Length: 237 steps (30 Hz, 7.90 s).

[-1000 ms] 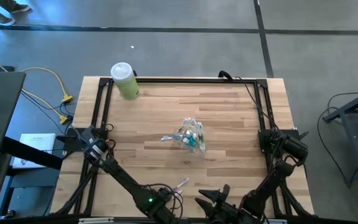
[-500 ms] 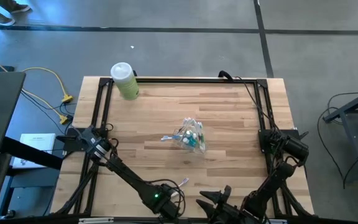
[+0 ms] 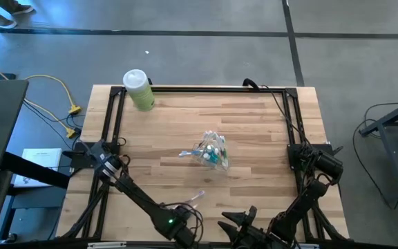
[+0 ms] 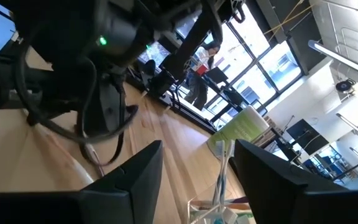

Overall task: Pick & Place toothbrushing station
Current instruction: Put the orange toothbrush into the transparent organizer

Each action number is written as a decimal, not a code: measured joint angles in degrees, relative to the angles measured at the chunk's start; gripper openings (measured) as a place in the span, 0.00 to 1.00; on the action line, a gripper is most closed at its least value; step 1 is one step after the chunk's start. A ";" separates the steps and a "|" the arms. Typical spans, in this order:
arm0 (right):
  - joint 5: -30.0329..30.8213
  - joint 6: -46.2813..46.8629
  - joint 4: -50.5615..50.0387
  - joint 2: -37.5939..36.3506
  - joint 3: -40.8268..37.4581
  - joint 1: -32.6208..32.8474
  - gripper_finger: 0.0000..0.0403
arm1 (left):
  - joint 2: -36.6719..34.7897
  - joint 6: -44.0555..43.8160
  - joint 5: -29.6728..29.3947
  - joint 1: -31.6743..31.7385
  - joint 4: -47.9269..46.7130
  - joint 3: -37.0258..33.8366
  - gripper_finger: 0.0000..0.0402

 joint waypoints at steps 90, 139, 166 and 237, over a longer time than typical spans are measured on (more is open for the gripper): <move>-60.90 78.96 -27.12 -8.48 -0.03 -20.56 0.48 | -1.56 100.05 -87.74 -6.31 15.70 0.13 0.01; -32.87 47.92 -43.40 -26.13 0.05 -25.13 0.03 | -9.15 92.86 -69.25 -7.81 13.24 0.07 0.01; -28.47 28.32 1.24 -38.28 -33.17 -21.46 0.03 | -41.58 68.23 -34.34 6.40 42.68 -40.21 0.01; -18.06 12.50 59.25 -14.99 -48.99 -25.51 0.42 | -41.30 59.40 -29.58 7.68 73.14 -52.11 0.29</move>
